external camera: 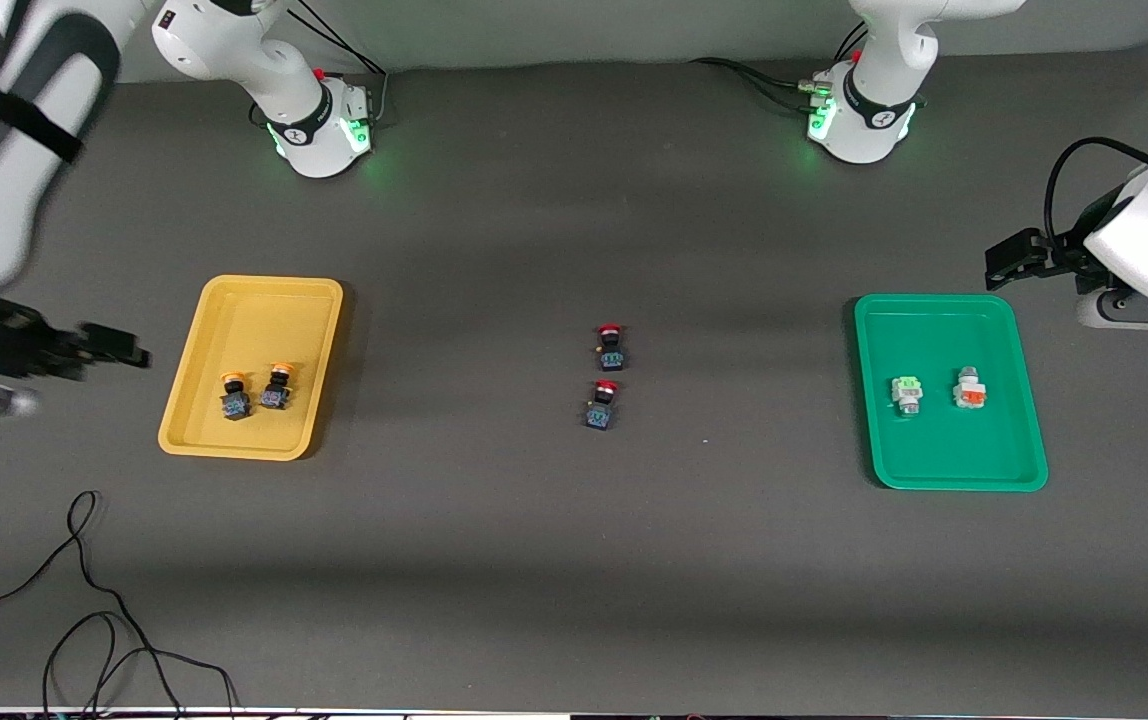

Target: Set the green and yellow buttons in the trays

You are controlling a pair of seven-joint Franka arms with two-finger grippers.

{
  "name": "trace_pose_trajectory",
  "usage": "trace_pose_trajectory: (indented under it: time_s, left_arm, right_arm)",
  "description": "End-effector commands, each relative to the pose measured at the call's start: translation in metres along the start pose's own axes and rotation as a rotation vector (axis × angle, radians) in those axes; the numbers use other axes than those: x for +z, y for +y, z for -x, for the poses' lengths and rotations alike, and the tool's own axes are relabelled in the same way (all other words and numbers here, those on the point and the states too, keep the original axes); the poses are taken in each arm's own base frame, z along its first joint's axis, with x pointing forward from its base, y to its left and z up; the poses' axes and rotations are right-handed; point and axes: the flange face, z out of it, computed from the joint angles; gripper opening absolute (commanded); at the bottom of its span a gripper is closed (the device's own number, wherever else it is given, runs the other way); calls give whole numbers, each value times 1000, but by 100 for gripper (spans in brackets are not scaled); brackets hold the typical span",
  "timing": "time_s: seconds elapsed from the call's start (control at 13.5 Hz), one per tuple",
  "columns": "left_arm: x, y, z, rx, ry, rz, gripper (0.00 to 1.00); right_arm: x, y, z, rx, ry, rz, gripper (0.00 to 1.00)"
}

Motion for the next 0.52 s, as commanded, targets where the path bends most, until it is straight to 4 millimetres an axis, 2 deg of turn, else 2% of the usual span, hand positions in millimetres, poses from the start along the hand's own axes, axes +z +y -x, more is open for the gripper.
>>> trace_pose_trajectory:
  time_s: [0.0, 0.15, 0.22, 0.3, 0.45]
  left_arm:
    - [-12, -2, 8, 0, 5, 8, 100]
    - [-13, -4, 9, 2, 6, 9, 100]
    - [-13, -5, 10, 2, 5, 9, 100]
    - [-13, -4, 10, 3, 6, 9, 100]
    - [-13, -5, 11, 3, 0, 7, 100]
  right_arm:
    - [-63, -5, 19, 28, -9, 76, 100]
    - [-94, -13, 25, 3, 32, 70, 100]
    - [-98, -11, 25, 11, 29, 84, 100]
    - [-93, -3, 29, 25, -3, 40, 100]
    - [-85, -10, 28, 19, -39, 24, 100]
